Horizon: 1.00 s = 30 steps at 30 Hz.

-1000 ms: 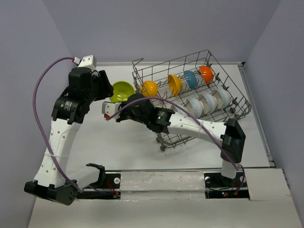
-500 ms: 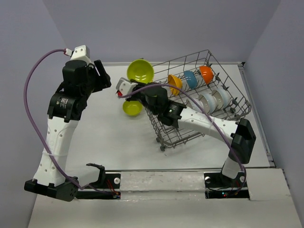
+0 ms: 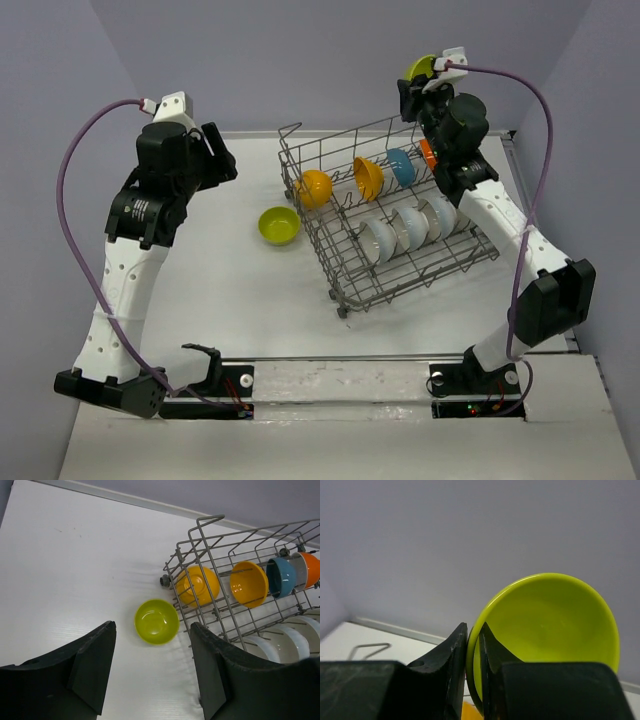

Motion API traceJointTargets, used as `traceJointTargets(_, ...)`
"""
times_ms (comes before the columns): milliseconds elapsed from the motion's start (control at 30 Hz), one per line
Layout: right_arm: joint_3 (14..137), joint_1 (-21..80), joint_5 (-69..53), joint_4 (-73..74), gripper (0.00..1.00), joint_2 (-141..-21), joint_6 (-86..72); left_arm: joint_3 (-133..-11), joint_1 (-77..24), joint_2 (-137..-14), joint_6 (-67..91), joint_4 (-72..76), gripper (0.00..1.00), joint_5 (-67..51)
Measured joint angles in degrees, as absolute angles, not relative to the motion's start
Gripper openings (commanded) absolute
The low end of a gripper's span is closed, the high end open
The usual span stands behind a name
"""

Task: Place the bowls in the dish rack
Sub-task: Turn the bowl upside down over the dish rack.

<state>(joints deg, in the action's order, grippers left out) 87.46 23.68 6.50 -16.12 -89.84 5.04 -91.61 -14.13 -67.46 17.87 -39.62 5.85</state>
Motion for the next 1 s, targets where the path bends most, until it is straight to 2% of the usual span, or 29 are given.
traceJointTargets(300, 84.49, 16.27, -20.25, -17.76, 0.01, -89.6, -23.99, -89.34, -14.13, -67.37, 17.91, -37.21, 0.7, 3.99)
traceJointTargets(533, 73.17, 12.75, -38.04, -33.82, 0.01, -88.05, -49.28, -88.03, -14.13, -67.35, 17.91, -35.55, 0.7, 2.2)
traceJointTargets(733, 63.51, 12.84, -43.88, -45.8, 0.01, -87.77, -63.0, -87.66, -14.13, -67.37, 17.93, -34.92, 0.7, 1.43)
traceJointTargets(1000, 61.43, 13.15, -46.61, -55.46, 0.01, -89.58, -70.46, -86.96, -14.13, -67.37, 17.91, -33.69, 0.69, 0.95)
